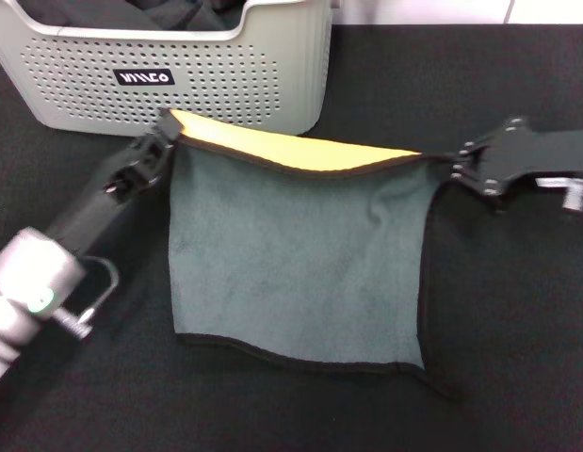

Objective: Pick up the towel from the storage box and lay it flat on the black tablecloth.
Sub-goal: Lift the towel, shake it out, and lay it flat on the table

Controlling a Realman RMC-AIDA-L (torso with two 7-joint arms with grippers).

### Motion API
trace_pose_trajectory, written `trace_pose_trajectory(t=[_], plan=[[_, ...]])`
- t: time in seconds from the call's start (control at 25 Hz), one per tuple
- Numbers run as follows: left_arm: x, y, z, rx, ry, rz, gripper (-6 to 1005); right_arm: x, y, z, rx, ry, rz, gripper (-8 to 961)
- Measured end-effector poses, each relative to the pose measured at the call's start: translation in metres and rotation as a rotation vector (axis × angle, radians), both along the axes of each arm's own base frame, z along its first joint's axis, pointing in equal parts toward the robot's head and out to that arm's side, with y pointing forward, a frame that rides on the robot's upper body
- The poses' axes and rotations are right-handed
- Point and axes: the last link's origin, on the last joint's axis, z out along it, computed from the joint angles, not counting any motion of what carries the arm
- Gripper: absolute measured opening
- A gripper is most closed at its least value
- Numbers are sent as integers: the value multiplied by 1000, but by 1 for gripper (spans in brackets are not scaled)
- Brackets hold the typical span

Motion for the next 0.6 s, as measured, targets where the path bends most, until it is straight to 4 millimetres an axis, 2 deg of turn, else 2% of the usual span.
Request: trace_pose_trajectory(t=[0.08,0.28,0.44,0.6], plan=[[4,-25,12,70,-15,-109,10,-1,-22,28,-12,38,51,15],[16,-76,22,116,-19,-344,9,-5,-67,68,-98,150,133,15],[23,-108,18,118,-3,-467,9,-4,-96,82,-106,167,162,15],[30,-135,14,91,15,-564,9,-6,-140,93,-78,144,201,15]])
